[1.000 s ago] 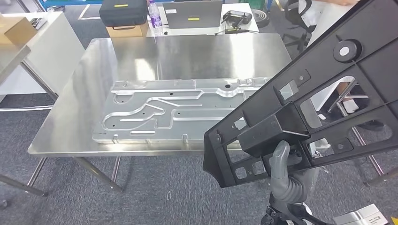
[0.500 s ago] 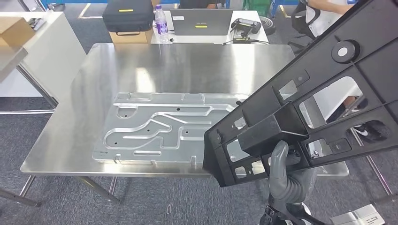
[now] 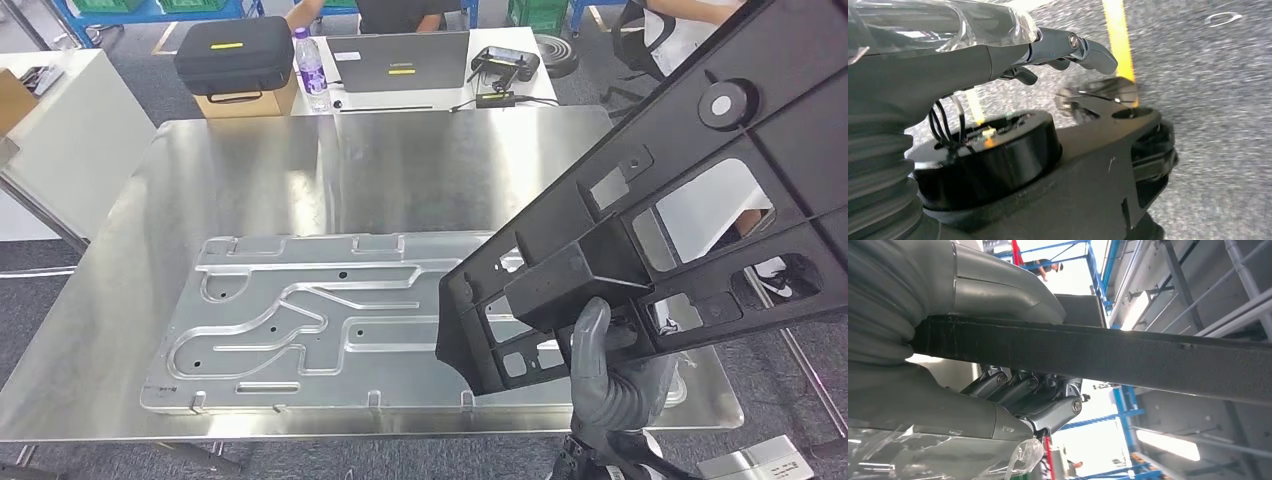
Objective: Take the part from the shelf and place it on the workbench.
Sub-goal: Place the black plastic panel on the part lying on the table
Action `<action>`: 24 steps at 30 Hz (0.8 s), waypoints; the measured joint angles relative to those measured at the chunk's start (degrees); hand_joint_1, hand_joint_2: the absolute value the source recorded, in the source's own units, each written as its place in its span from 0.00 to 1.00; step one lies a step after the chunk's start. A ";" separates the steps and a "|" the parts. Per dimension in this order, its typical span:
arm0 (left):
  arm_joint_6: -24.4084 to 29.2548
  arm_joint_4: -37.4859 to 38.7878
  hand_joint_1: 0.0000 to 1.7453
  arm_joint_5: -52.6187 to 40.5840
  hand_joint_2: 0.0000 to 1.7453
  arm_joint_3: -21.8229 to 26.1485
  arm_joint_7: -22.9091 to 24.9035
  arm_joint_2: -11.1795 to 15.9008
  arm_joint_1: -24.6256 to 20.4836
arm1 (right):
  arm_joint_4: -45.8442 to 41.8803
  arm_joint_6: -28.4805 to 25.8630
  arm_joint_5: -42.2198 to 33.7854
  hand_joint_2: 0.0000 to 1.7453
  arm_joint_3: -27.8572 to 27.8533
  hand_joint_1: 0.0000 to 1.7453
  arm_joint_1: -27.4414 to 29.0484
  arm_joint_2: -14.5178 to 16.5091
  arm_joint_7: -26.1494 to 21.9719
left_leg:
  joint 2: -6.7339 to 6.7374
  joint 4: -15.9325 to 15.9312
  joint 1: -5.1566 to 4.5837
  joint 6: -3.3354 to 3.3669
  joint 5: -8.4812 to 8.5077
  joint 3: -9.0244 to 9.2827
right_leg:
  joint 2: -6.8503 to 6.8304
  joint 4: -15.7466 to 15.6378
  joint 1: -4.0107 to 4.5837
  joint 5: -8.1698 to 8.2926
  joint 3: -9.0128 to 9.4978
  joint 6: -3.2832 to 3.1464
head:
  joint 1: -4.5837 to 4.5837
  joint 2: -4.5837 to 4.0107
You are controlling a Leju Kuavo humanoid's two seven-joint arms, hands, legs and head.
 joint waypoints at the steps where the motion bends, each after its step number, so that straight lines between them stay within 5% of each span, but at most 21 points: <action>1: -0.01 0.02 0.00 -0.15 1.00 -0.09 0.04 0.04 0.02 | 0.02 -0.37 1.09 1.00 0.00 1.00 -0.50 -0.02 1.00 | -0.06 -3.06 -0.43 0.66 3.52 0.36 | 0.12 -0.06 0.10 -0.62 0.79 0.02 | 0.05 0.00; 3: -0.07 0.05 0.00 -0.54 1.00 -0.28 0.09 0.11 0.07 | 0.07 -1.28 3.04 1.00 0.02 1.00 -1.87 -0.07 3.66 | -0.03 -6.71 -1.08 1.59 7.98 1.21 | 0.49 -0.36 0.04 -1.32 1.72 0.30 | 0.09 0.01; 6: -0.33 0.05 0.00 -1.27 1.00 -0.67 0.03 0.11 -0.18 | 0.35 -2.18 4.65 1.00 0.00 1.00 -4.41 -0.30 7.67 | 0.08 -8.63 -0.99 2.24 7.85 3.25 | 0.65 1.05 0.01 -0.35 1.67 1.17 | -0.03 0.02; 8: -0.54 0.05 0.00 -1.56 1.00 -1.06 -0.08 0.14 -0.55 | 0.77 -2.36 5.15 1.00 -0.08 1.00 -6.08 -0.55 9.31 | 0.05 -9.67 -0.59 2.75 7.38 5.08 | 0.43 6.08 0.12 -0.15 -1.18 1.69 | 0.03 0.02; 11: -0.71 0.05 0.00 -1.95 1.00 -1.46 -0.13 0.11 -0.63 | 1.71 -2.43 5.58 1.00 -0.22 1.00 -7.72 -0.99 11.14 | -0.10 -10.04 -0.35 2.98 5.84 7.05 | 0.33 14.72 -0.08 -3.89 -8.25 2.27 | 0.13 0.01; 13: -0.81 0.05 0.00 -2.26 1.00 -1.76 -0.30 0.08 -0.41 | 2.76 -2.25 5.87 1.00 -0.22 1.00 -9.06 -1.34 13.33 | -0.21 -10.03 -0.14 2.73 4.55 8.57 | 0.28 14.36 -0.31 -4.58 -10.45 2.62 | 0.13 0.01; 14: -0.87 0.05 0.00 -2.37 1.00 -1.95 -0.66 0.09 -0.37 | 3.57 -1.91 5.89 1.00 -0.22 1.00 -10.23 -1.57 14.85 | -0.24 -10.01 -0.02 2.52 3.87 9.47 | 0.23 11.62 -0.47 -2.93 -10.26 2.82 | 0.13 0.01; 17: -0.86 0.05 0.00 -1.83 1.00 -2.42 -4.47 0.14 -0.61 | 7.56 0.07 5.19 1.00 -0.22 1.00 -15.02 -2.56 19.48 | -0.26 -9.78 0.03 1.57 1.94 11.17 | 0.11 1.31 -0.95 6.05 -8.63 2.92 | 0.20 0.00; 18: -0.79 0.05 0.00 -1.21 1.00 -2.50 -6.86 0.15 -0.73 | 9.08 0.74 4.86 1.00 -0.24 1.00 -16.48 -2.88 20.81 | -0.26 -9.80 -0.07 1.26 1.55 11.26 | 0.14 -0.23 -0.95 7.76 -8.61 2.53 | 0.10 0.01; 20: -1.07 0.04 0.00 0.74 1.00 -2.56 -12.97 0.14 -0.90 | 11.47 1.76 4.24 1.00 -0.32 1.00 -18.69 -3.59 23.20 | -0.28 -9.76 -0.11 0.81 1.27 11.26 | 0.16 -0.70 -0.86 7.90 -8.65 1.46 | -0.09 0.02; 22: -2.06 0.03 0.00 2.84 0.50 -2.44 -18.60 0.00 -1.04 | 13.37 2.72 3.48 0.50 -0.39 0.50 -20.36 -4.28 24.99 | -0.20 -7.51 0.06 0.33 1.07 10.28 | 0.02 -0.84 -0.99 7.48 -8.16 0.75 | -0.22 0.02; 24: -3.06 0.03 0.00 4.07 0.00 -2.21 -20.69 -0.16 -1.39 | 15.66 3.95 2.58 0.00 -0.39 0.00 -22.13 -4.62 25.84 | -0.05 -1.21 0.34 -0.40 -0.43 6.49 | -0.05 -0.92 -1.08 6.97 -7.62 0.23 | -0.27 0.01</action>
